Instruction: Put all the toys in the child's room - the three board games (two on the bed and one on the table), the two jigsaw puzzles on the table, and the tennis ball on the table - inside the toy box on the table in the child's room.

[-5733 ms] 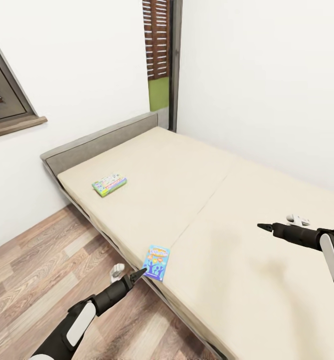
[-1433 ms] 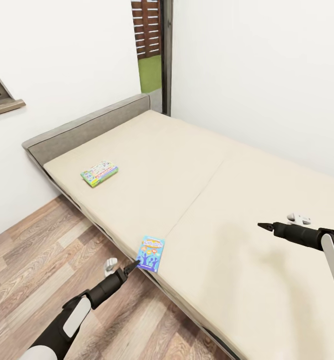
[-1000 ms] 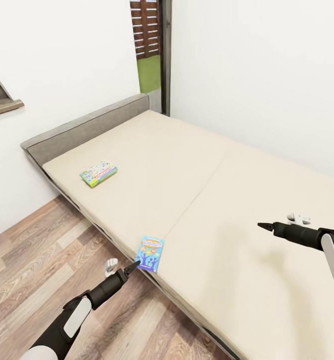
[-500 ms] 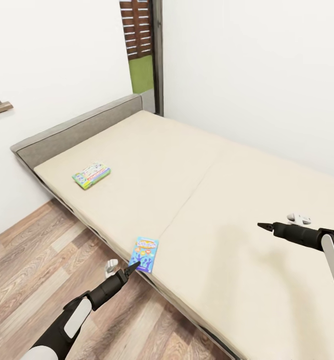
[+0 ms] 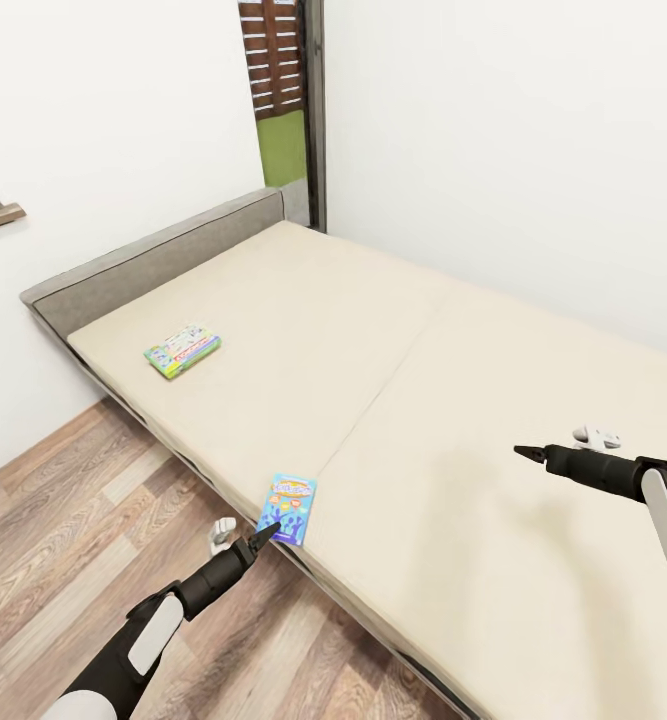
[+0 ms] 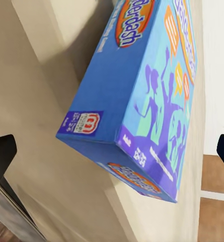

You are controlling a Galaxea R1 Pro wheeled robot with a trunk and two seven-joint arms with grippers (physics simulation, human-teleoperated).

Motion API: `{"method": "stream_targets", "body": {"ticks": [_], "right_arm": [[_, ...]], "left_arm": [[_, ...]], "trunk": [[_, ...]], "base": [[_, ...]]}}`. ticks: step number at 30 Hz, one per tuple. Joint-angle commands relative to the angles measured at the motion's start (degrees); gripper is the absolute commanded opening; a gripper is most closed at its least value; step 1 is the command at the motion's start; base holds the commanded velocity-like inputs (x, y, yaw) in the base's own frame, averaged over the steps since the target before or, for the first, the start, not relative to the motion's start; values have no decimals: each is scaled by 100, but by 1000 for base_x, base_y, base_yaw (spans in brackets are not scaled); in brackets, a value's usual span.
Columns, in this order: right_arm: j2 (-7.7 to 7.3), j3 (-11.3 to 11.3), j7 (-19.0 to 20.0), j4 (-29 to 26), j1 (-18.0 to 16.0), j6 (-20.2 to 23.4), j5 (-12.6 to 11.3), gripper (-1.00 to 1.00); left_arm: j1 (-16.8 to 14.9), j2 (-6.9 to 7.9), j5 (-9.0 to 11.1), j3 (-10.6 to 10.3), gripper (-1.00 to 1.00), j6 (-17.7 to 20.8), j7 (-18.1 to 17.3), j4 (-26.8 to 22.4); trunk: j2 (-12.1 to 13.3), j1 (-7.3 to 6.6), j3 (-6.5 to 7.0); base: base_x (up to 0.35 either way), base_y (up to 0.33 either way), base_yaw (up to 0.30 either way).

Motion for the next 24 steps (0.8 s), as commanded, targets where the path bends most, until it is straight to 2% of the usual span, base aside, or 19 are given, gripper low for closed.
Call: {"method": "stream_targets", "body": {"ticks": [1,24], "right_arm": [[2,-8,21,-6,-3,31,0,100],[16,-8,21,-38,0,31,4,100]], "left_arm": [[-3,3,59,-9,100,54,-5,0],[-5,-8,74,-22,100,48,-59,-57]], "trunk": [[-2,0,-4],[-2,0,-4]], "base": [[0,0,-4],[0,0,-1]]}}
